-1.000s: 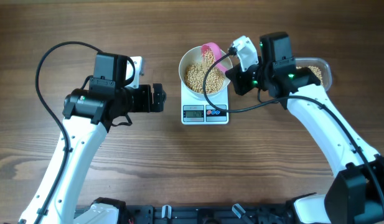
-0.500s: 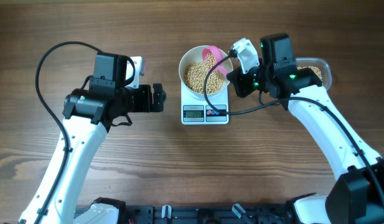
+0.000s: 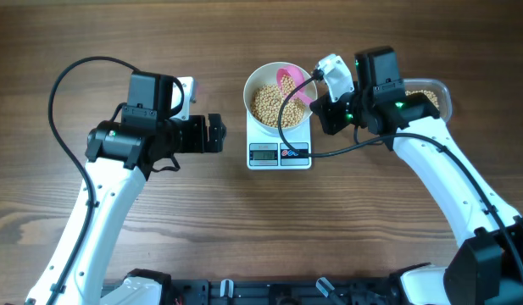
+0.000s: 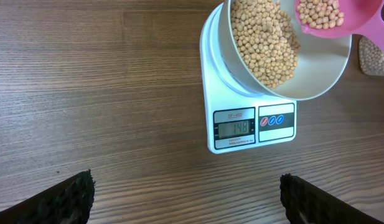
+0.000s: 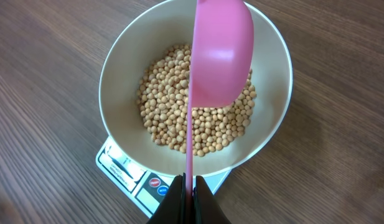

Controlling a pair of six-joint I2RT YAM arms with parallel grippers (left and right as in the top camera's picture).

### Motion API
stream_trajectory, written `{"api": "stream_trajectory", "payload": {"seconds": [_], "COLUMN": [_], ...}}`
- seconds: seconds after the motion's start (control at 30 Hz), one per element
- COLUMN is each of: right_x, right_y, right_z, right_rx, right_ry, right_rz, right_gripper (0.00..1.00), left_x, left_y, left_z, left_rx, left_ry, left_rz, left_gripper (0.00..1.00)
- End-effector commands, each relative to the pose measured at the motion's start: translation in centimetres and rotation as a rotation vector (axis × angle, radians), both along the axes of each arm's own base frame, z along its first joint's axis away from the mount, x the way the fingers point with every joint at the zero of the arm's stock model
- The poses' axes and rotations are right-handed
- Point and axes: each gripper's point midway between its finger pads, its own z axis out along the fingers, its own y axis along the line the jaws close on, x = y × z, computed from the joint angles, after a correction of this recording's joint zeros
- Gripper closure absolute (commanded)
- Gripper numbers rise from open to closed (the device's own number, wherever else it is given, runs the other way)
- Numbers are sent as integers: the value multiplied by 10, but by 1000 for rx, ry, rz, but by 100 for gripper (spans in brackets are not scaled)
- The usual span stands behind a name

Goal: Scoop item into bowl and weigh 150g on scale

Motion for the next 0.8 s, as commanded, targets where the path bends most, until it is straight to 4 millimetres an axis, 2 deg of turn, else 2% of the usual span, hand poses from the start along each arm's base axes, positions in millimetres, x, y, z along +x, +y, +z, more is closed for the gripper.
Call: {"api": "stream_trajectory", "payload": {"seconds": [0.0, 0.77], "right_x": [4, 3], "right_y": [3, 8], "right_z": [21, 24], "right_rx": [43, 99], "right_ry": [-19, 13], "right_rz": [-40, -65], "right_gripper": [96, 96], "left_x": [4, 4], "left_y": [2, 2], "left_z": [7, 7], "left_rx": [-4, -4], "left_ry": [-18, -18], "left_rz": [11, 11], "left_gripper": [0, 0]}}
